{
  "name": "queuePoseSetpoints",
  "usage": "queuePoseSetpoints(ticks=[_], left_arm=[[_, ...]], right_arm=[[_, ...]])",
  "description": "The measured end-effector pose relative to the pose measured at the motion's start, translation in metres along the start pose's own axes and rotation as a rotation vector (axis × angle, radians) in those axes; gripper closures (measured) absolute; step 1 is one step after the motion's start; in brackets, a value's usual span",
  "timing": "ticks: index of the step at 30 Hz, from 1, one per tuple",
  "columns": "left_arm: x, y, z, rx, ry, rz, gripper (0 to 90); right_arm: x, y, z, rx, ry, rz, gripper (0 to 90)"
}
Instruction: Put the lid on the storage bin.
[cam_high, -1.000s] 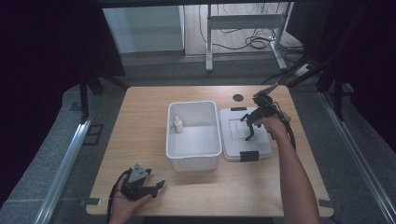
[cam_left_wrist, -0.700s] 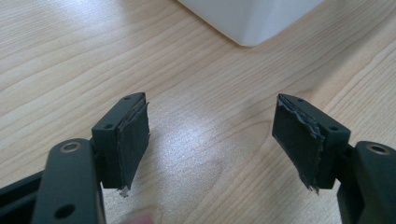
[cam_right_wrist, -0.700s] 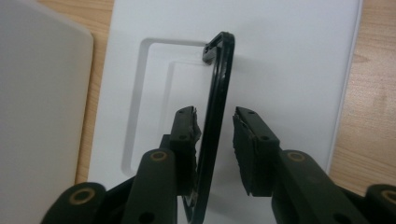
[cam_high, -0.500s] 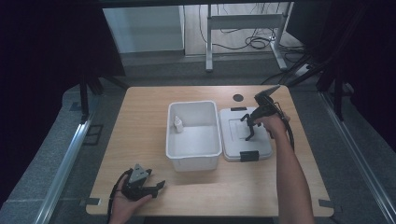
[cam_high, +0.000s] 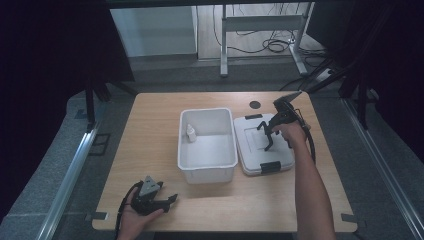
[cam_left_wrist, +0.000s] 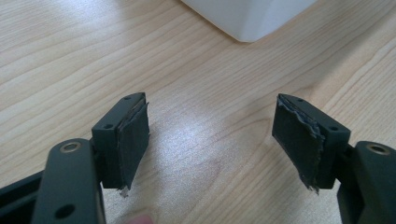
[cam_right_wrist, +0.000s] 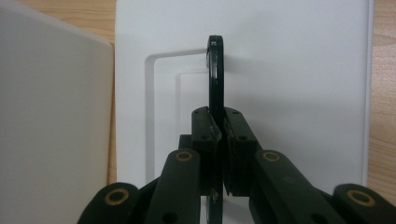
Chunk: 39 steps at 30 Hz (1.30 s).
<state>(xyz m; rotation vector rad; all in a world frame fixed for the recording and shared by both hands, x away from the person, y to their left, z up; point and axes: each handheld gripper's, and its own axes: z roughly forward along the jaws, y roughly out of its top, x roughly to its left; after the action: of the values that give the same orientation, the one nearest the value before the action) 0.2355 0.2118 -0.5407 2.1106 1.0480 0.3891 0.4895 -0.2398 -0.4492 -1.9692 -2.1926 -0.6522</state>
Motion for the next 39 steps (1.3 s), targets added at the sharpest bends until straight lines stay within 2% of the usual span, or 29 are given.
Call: queuePoseSetpoints(ticks=[3, 4, 5, 6, 11, 12, 13, 14, 16, 18, 24, 28, 30, 31, 39], left_arm=[[0.0, 0.0, 0.0, 0.003, 0.0, 0.001, 27.4], [0.0, 0.0, 0.001, 0.004, -0.001, 0.002, 27.4], [0.0, 0.0, 0.001, 0.005, -0.001, 0.002, 27.4], [0.0, 0.0, 0.001, 0.007, 0.0, 0.004, 27.4], [-0.001, 0.0, 0.0, 0.002, 0.0, 0.003, 27.4], [-0.001, 0.0, 0.0, 0.002, 0.0, 0.003, 27.4], [-0.001, 0.001, 0.0, 0.001, 0.001, 0.006, 27.4], [-0.001, 0.001, 0.001, 0.002, 0.001, 0.007, 27.5], [-0.001, 0.001, 0.001, 0.003, 0.001, 0.008, 27.4], [-0.002, 0.001, 0.001, 0.004, 0.0, 0.009, 27.4], [-0.002, 0.001, 0.001, 0.004, 0.0, 0.007, 27.4], [-0.001, 0.001, 0.001, 0.01, -0.002, 0.013, 27.5], [-0.001, 0.001, 0.001, 0.01, -0.002, 0.014, 27.5], [-0.001, 0.001, 0.001, 0.009, -0.002, 0.013, 27.5], [-0.002, 0.001, 0.001, 0.008, -0.006, 0.01, 27.5]], right_arm=[[0.004, 0.0, -0.007, -0.01, -0.01, -0.007, 85.4], [0.008, 0.0, -0.018, -0.025, -0.011, -0.02, 85.4], [0.008, 0.0, -0.018, -0.025, -0.011, -0.02, 85.4], [0.011, -0.001, -0.028, -0.037, -0.017, -0.033, 85.4], [0.02, -0.004, -0.058, -0.077, -0.017, -0.049, 85.4], [0.02, -0.004, -0.058, -0.077, -0.017, -0.049, 85.4], [0.021, -0.004, -0.064, -0.084, -0.019, -0.056, 85.4], [0.023, -0.006, -0.078, -0.099, -0.018, -0.059, 85.4], [0.024, -0.007, -0.082, -0.106, -0.019, -0.058, 85.4], [0.027, -0.009, -0.098, -0.123, -0.022, -0.066, 85.4], [0.031, -0.012, -0.124, -0.139, -0.017, -0.044, 85.4], [0.042, -0.013, -0.145, -0.167, -0.026, -0.031, 85.4], [0.045, -0.013, -0.148, -0.169, -0.025, -0.031, 85.4], [0.052, -0.012, -0.152, -0.17, -0.019, -0.037, 85.3], [0.072, -0.005, -0.147, -0.147, -0.019, -0.023, 85.3]])
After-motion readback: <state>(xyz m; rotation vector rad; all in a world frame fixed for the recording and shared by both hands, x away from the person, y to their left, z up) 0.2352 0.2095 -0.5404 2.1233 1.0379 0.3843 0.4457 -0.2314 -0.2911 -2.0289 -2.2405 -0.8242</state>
